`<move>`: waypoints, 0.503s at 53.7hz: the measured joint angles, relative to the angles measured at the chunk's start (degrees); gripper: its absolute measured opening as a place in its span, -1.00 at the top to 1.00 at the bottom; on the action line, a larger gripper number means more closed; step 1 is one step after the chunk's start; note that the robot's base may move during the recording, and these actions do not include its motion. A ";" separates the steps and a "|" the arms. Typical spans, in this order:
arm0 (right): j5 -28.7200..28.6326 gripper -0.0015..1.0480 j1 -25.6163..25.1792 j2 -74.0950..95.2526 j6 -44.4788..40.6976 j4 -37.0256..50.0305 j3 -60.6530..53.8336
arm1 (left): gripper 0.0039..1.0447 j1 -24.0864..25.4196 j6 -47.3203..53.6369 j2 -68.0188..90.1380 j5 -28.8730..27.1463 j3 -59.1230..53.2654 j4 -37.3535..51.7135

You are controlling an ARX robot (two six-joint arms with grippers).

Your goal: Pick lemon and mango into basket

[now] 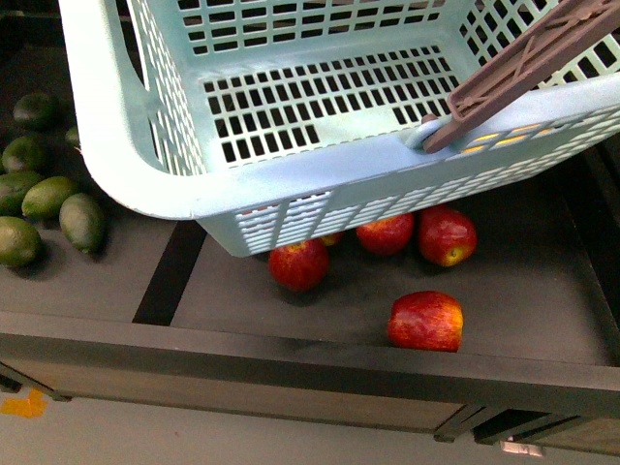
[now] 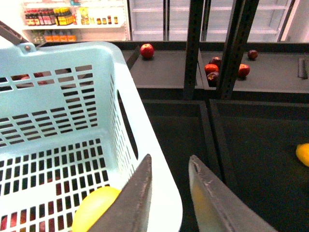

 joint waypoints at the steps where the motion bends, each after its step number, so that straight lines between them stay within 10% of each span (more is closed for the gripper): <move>1: 0.00 0.67 0.00 -0.70 0.00 0.24 -0.76 | 0.88 0.00 0.04 0.00 -0.11 0.00 0.00; 6: 0.00 0.97 0.00 -3.76 -0.04 0.96 -4.04 | 0.88 -0.02 0.22 0.00 -0.15 0.00 0.00; 27: 0.00 0.97 0.00 -17.00 -0.04 -1.55 -15.12 | 0.88 0.00 0.11 0.00 0.07 0.00 0.00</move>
